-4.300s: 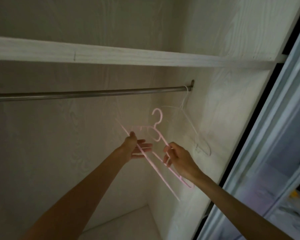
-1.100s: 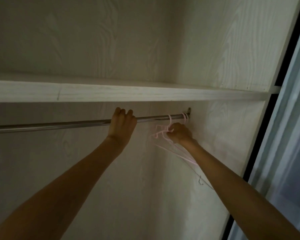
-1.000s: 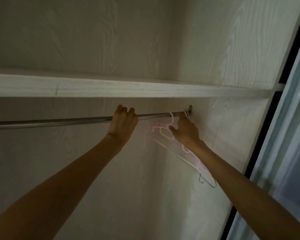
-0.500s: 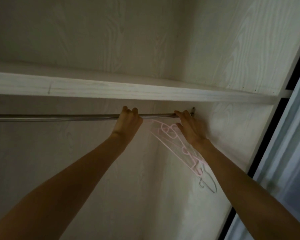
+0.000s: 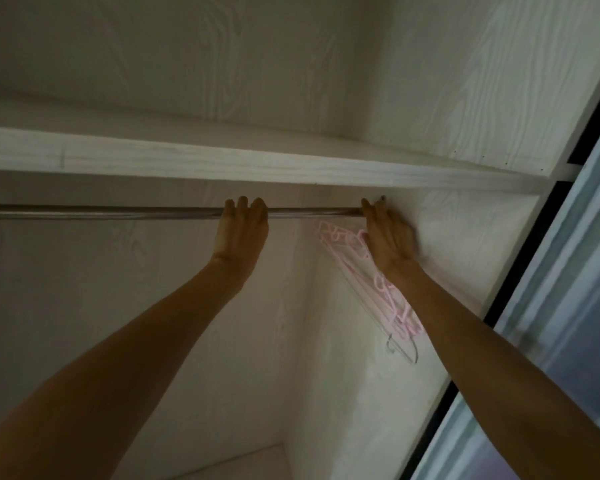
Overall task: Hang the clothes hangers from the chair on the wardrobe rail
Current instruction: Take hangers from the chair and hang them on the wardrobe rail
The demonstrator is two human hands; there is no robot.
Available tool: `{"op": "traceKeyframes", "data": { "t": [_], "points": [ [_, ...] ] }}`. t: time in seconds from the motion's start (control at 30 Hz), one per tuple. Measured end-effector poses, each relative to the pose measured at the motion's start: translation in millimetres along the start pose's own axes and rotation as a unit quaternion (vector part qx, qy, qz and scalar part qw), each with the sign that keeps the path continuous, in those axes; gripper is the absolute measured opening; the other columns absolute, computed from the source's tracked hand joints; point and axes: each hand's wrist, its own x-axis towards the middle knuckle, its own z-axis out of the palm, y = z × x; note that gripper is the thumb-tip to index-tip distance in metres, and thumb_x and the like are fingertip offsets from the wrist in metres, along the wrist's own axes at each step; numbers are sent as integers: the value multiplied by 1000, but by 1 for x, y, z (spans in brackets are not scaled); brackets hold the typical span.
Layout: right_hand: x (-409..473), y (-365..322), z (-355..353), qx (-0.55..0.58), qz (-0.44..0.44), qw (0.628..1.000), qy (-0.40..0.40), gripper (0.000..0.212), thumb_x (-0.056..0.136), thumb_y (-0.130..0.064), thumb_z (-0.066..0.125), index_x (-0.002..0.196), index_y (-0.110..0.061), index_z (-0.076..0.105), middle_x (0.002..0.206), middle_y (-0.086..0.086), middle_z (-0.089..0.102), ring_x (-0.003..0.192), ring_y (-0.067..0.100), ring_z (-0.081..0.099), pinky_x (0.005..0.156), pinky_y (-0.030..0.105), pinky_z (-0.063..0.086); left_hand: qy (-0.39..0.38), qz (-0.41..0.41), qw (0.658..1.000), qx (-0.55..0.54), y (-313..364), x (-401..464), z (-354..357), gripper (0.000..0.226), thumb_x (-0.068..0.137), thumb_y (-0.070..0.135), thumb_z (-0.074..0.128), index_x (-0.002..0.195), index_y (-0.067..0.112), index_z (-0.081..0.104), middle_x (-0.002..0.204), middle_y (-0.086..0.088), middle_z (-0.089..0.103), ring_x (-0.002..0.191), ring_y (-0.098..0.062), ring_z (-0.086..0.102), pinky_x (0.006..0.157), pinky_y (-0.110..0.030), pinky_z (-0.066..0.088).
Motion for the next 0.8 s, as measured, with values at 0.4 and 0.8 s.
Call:
{"op": "traceKeyframes", "data": {
  "t": [0.4, 0.8],
  "points": [
    [-180, -11, -52, 111, -41, 993, -21, 23, 95, -24, 47, 113, -19, 61, 119, 1, 56, 95, 24, 64, 72, 32, 48, -65, 21, 938, -341, 43, -110, -15, 38, 91, 22, 49, 129, 22, 52, 124, 1, 61, 108, -20, 60, 92, -33, 46],
    [-491, 64, -55, 88, 209, 952, -207, 22, 90, -22, 47, 105, -27, 63, 107, -3, 64, 100, 19, 61, 79, 29, 45, -334, 160, 767, -524, 185, -287, -39, 25, 84, 26, 57, 109, 26, 65, 118, 2, 65, 111, -23, 59, 95, -27, 43]
  ]
}}
